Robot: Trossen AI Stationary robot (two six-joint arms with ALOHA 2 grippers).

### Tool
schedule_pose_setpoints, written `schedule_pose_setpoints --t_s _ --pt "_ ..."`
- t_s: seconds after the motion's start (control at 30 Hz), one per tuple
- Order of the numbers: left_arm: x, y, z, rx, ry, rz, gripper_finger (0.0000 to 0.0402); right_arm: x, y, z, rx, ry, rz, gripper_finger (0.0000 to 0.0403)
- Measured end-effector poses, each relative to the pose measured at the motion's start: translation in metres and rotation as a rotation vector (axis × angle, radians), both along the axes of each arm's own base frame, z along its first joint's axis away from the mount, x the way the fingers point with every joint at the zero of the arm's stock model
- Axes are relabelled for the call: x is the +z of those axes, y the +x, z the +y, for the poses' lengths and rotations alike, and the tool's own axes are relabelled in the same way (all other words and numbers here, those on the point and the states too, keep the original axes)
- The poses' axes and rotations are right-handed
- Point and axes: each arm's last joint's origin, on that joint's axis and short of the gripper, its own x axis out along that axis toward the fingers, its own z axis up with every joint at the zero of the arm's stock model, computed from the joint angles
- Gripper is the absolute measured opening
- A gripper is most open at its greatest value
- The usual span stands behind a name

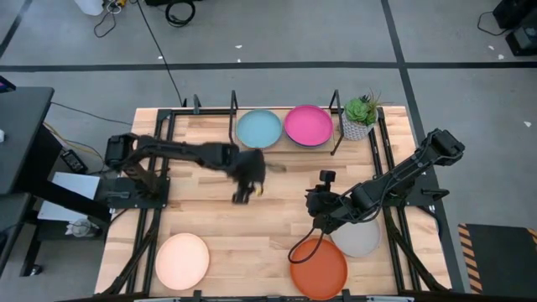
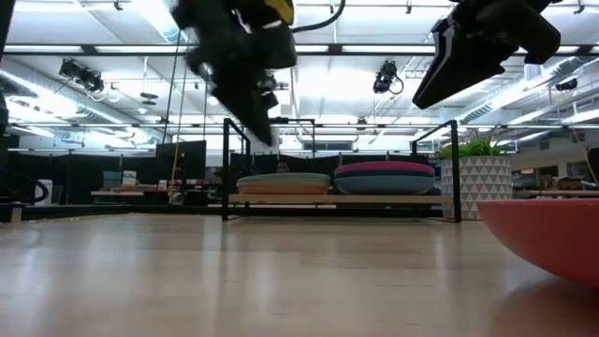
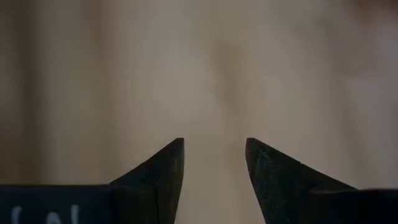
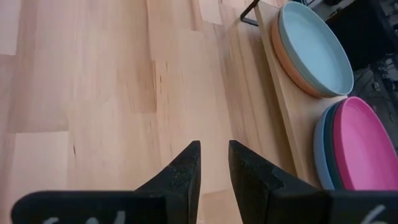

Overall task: Place and stack plates onto a shelf
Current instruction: Stack the white plate on top of the blue plate on the shelf

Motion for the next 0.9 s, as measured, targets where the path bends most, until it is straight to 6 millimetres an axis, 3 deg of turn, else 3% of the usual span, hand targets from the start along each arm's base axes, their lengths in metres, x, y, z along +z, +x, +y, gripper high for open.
schedule_pose_setpoints --t_s 0.27,0.53,0.73,0.9 --pt "-0.013 -0.028 -0.087 0.119 -0.15 0.267 0.018 0.001 0.003 -0.007 0.015 -0.107 0.016 0.0089" --pt "-0.013 -0.061 -0.172 0.29 -0.22 0.324 0.018 0.007 0.02 -0.027 0.068 -0.226 0.03 0.0089" --pt "-0.015 -0.09 -0.217 0.551 -0.27 0.296 0.018 0.015 0.039 -0.051 0.074 -0.31 0.0 0.0089" --pt "-0.026 -0.106 -0.241 0.801 -0.306 0.257 0.018 0.022 0.05 -0.073 0.056 -0.356 -0.027 0.0089"
